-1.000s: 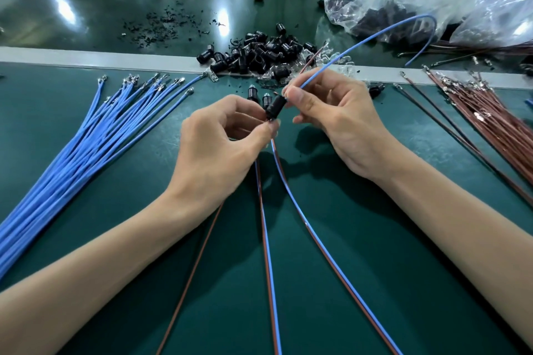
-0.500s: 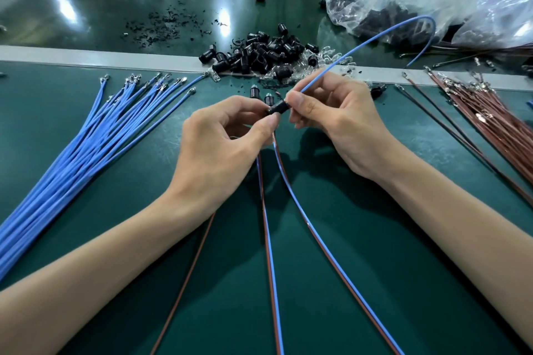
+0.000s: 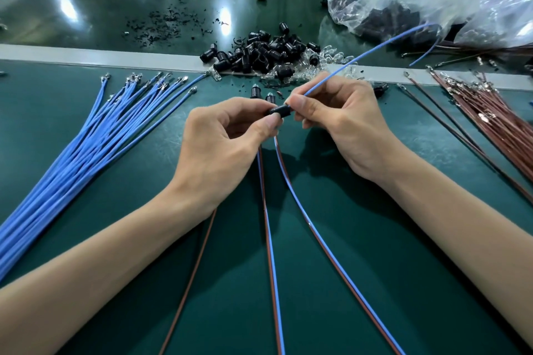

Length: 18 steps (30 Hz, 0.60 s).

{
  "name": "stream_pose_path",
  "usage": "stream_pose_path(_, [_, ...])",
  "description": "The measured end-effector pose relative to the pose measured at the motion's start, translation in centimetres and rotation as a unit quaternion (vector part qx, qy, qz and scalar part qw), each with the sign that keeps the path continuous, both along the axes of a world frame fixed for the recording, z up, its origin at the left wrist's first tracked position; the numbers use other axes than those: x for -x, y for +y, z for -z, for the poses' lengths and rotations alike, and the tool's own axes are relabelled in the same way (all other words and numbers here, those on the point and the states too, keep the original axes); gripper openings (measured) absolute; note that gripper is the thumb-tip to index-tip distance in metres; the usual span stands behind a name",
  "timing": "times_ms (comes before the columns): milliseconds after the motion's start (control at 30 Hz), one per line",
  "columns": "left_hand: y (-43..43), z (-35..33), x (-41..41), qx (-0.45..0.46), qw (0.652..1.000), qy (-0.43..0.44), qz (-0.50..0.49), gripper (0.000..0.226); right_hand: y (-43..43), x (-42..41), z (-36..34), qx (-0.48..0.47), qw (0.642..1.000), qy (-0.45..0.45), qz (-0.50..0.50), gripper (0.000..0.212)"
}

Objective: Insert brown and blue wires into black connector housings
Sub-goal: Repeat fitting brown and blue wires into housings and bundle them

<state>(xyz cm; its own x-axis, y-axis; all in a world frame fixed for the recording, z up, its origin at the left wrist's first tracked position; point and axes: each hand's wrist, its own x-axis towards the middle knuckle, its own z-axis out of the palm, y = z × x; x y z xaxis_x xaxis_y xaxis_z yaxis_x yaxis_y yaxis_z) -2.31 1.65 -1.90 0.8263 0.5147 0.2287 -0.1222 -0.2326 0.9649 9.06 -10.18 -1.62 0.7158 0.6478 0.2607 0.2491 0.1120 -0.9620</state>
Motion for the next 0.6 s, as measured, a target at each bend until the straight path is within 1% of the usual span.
stream_pose_path(233, [-0.14,-0.08,0.01,0.027,1.000,-0.004,0.006,0.013,0.09,0.28,-0.03,-0.016,1.000,-0.010,-0.013,0.017])
stream_pose_path(333, [-0.10,-0.20,0.05,0.040,0.999,-0.012,0.006,0.013,0.20,0.46,-0.03,-0.030,0.999,0.011,-0.024,0.017])
stream_pose_path(433, [-0.11,-0.31,0.03,0.064,0.998,-0.018,0.004,0.010,0.15,0.58,-0.13,-0.034,0.998,0.043,-0.033,0.010])
stream_pose_path(600, [-0.09,-0.48,0.04,0.078,0.996,-0.022,0.027,0.006,0.17,0.57,-0.02,-0.020,0.998,0.052,-0.024,0.012])
